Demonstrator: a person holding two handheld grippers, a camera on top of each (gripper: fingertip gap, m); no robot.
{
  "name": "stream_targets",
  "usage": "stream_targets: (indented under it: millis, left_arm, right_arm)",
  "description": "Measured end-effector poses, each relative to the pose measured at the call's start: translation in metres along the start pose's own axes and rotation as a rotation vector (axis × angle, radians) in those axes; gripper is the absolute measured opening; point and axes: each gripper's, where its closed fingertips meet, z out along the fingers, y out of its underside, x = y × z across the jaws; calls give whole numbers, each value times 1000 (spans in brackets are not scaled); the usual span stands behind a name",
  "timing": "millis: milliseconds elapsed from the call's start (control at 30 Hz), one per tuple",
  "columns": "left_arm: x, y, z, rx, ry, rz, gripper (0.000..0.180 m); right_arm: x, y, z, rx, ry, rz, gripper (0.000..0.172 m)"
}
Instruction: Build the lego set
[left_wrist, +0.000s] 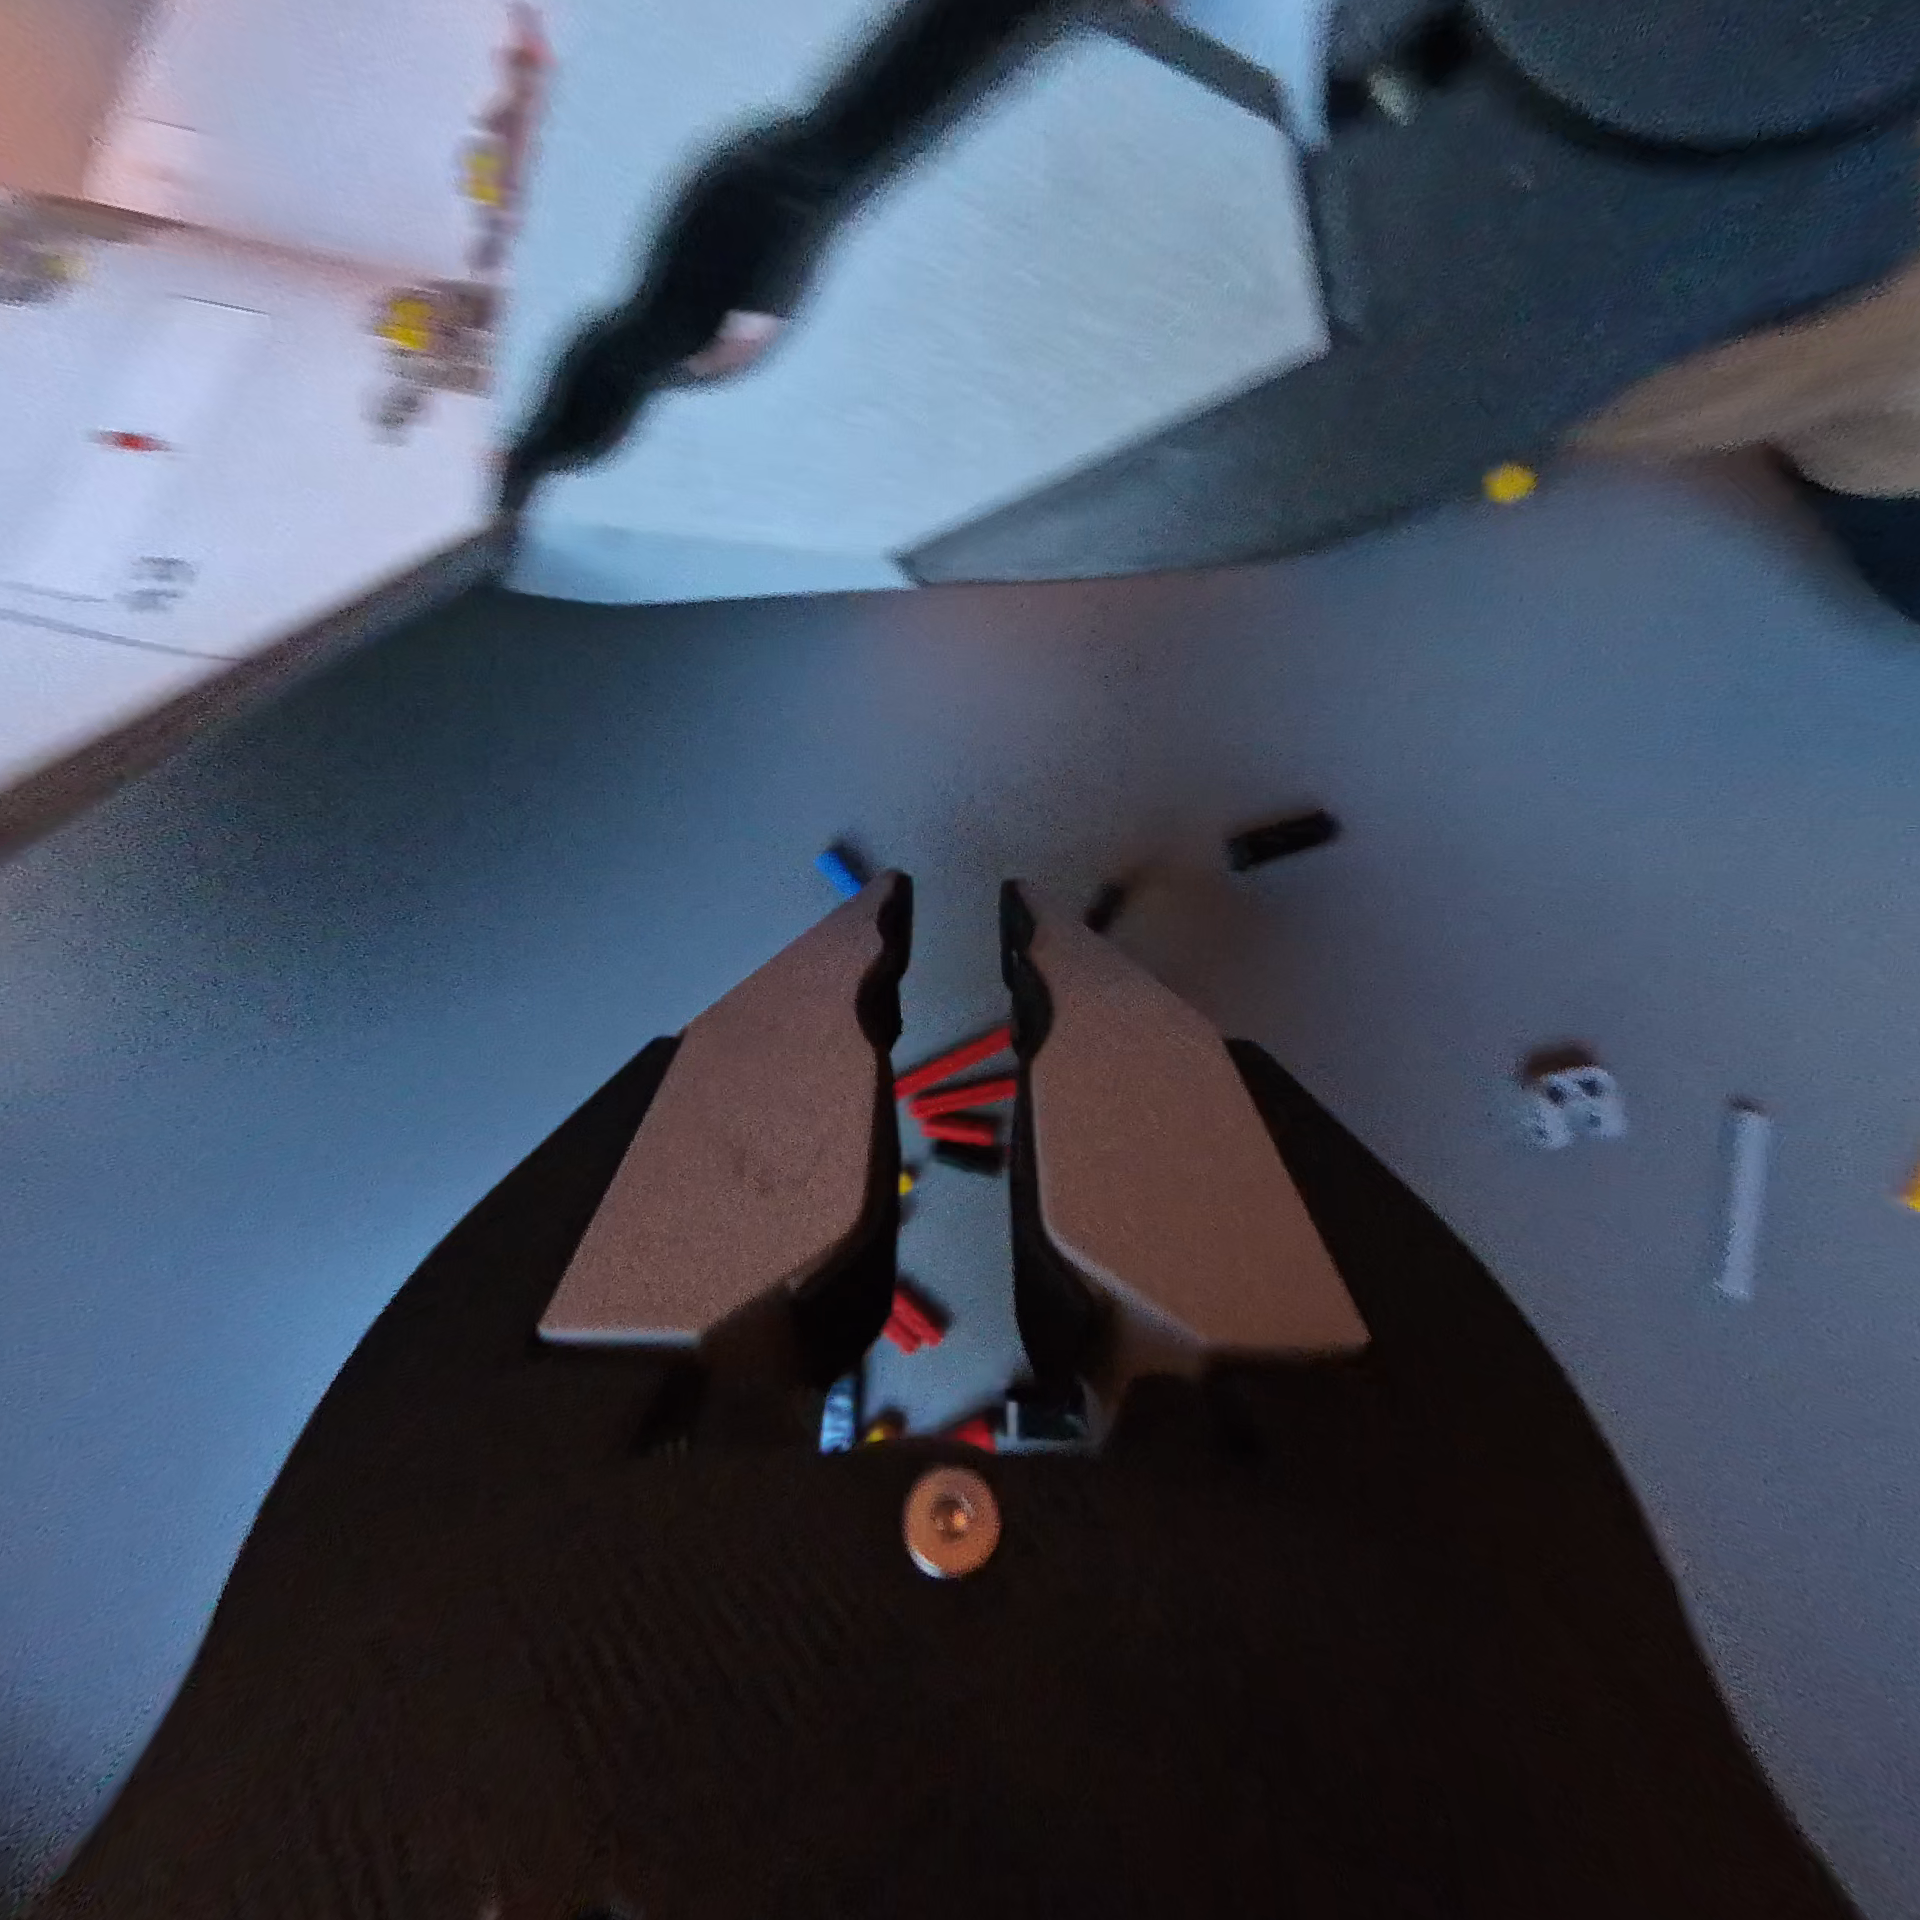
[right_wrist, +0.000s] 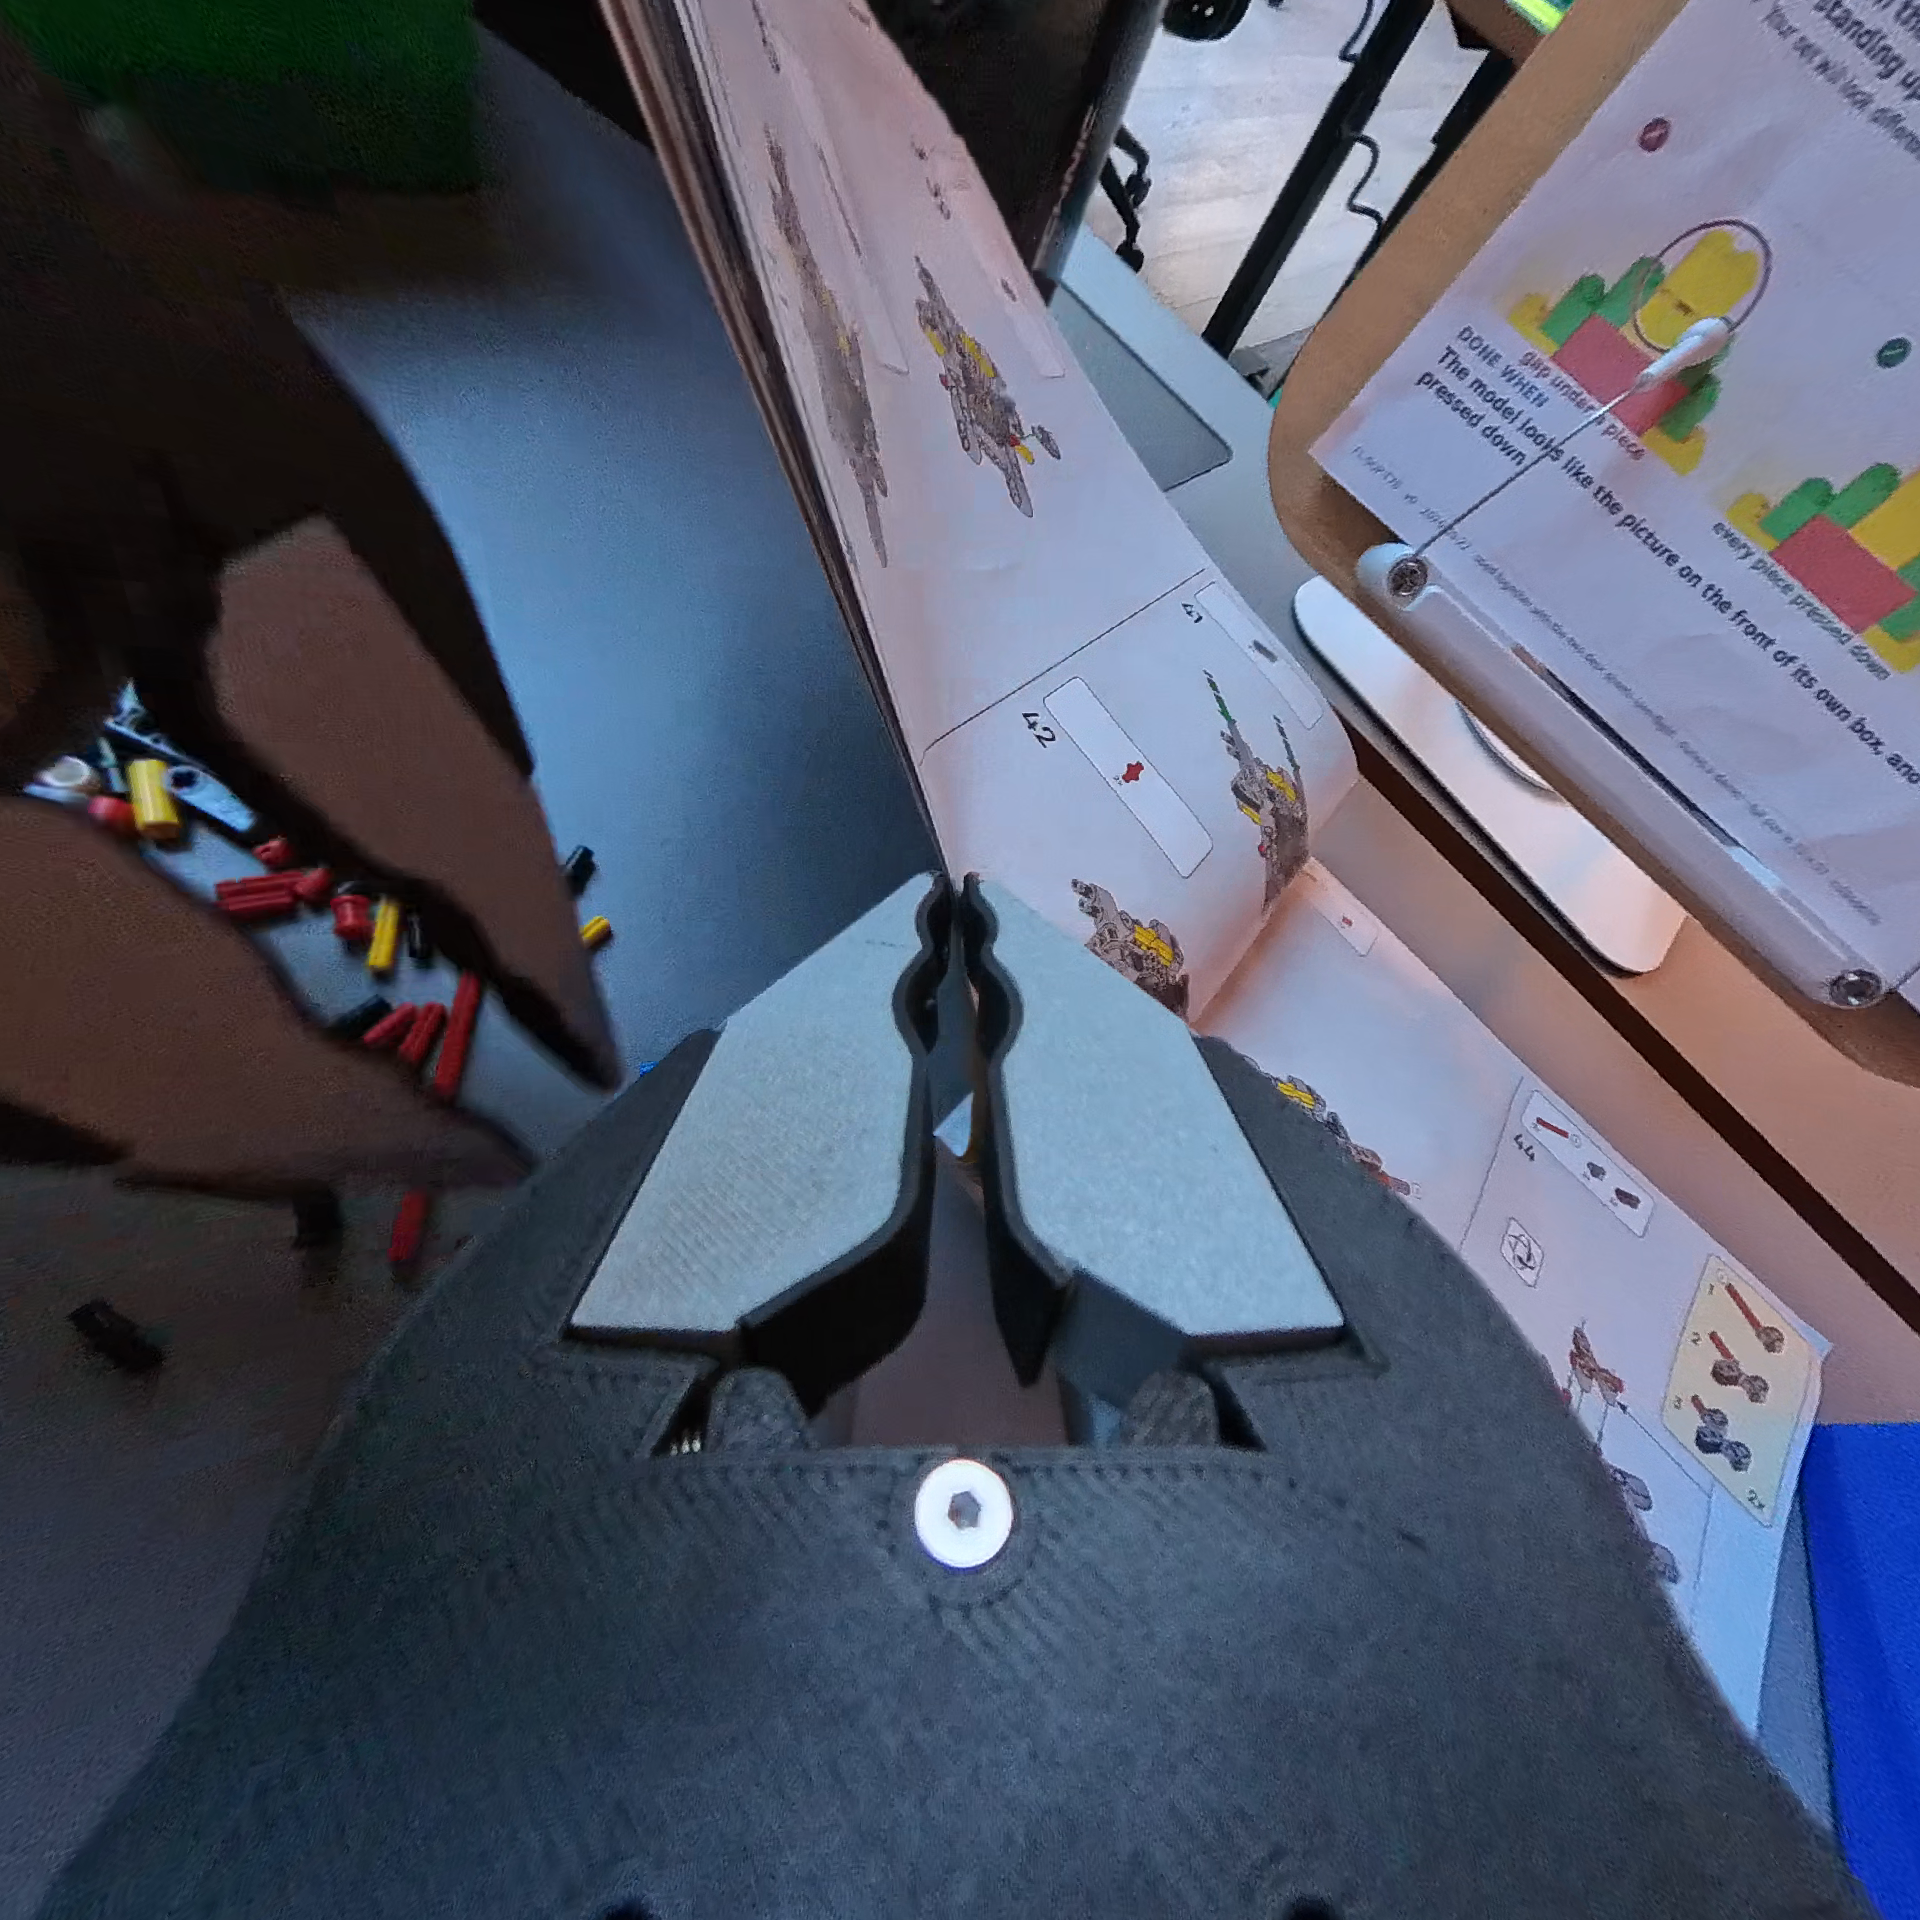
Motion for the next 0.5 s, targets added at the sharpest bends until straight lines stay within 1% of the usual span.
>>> stream_targets:
  millis: [100,133,233,267,333,367,500]
  left_arm:
    - [-26,-1,0,6,-138,-22,17]
    - [-28,-2,3,7,-148,-20,22]
    - [-23,-6,19,5,-80,-68,25]
    - [-23,-3,24,-18,-72,-85,24]
    - [-26,6,32,-73,-75,-110,12]
    - [-24,7,30,-69,-57,-117,2]
    - [-6,24,17,-115,18,-120,2]
  right_arm:
    - [-5,2,4,-18,-4,-21,0]
    - [-7,3,5,-21,-7,-24,0]
    - [-8,4,7,-26,-14,-20,0]
    - [-9,5,8,-28,-15,-18,0]
    - [-10,6,9,-35,-16,-21,0]
    - [-10,7,10,-37,-15,-23,0]
    - [-9,5,10,-38,16,-46,0]
